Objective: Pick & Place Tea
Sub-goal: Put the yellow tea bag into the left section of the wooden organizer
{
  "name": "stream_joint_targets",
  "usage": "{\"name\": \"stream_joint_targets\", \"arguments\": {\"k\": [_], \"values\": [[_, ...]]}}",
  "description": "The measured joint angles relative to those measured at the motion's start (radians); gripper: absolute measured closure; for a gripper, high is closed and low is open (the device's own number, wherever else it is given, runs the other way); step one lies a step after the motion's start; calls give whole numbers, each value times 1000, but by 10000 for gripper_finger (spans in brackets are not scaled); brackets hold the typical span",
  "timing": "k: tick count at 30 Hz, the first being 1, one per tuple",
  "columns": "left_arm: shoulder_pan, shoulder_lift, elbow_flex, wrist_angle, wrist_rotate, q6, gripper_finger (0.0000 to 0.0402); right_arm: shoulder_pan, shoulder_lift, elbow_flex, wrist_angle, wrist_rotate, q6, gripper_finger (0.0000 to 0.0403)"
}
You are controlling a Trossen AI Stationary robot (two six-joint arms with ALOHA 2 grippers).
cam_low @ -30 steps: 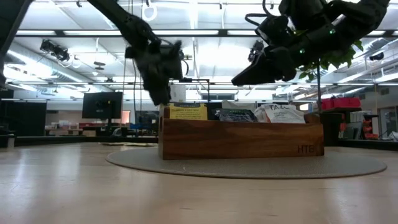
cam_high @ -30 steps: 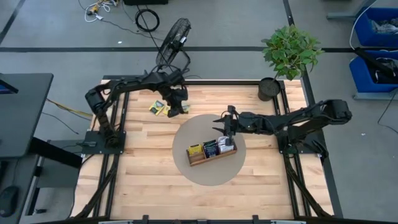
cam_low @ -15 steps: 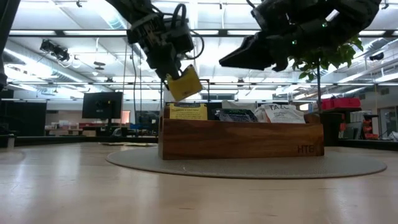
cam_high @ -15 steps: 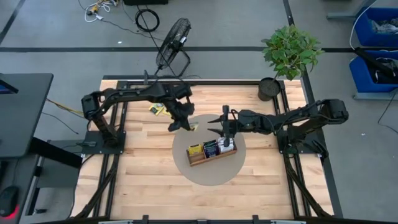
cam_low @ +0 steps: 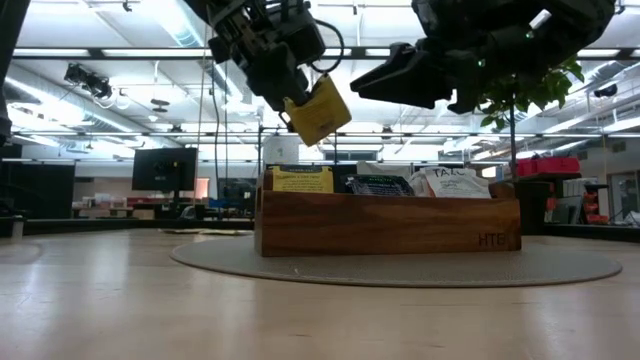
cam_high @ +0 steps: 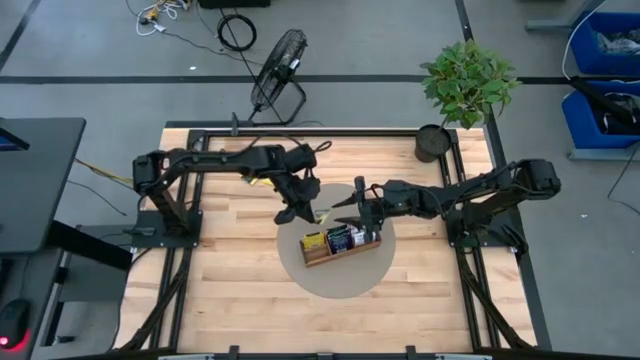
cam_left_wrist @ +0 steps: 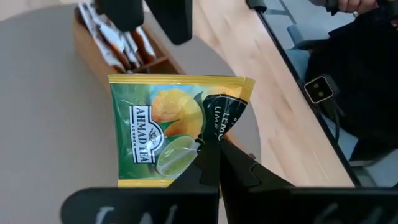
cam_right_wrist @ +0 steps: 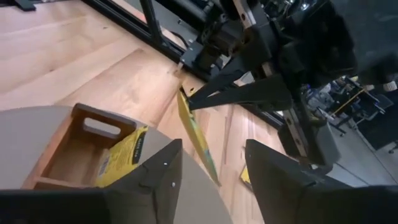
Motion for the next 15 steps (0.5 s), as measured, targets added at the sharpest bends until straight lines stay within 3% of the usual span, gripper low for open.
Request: {"name": "stream_joint_targets", "arguments": {"k": [8,15], "values": [[-19,-11,2,89,2,-19,400,0,0,0,-4,-3,2,203],[-19,-10,1,115,11,-20,400,1,0,0,-9,-25,4,220]]}}
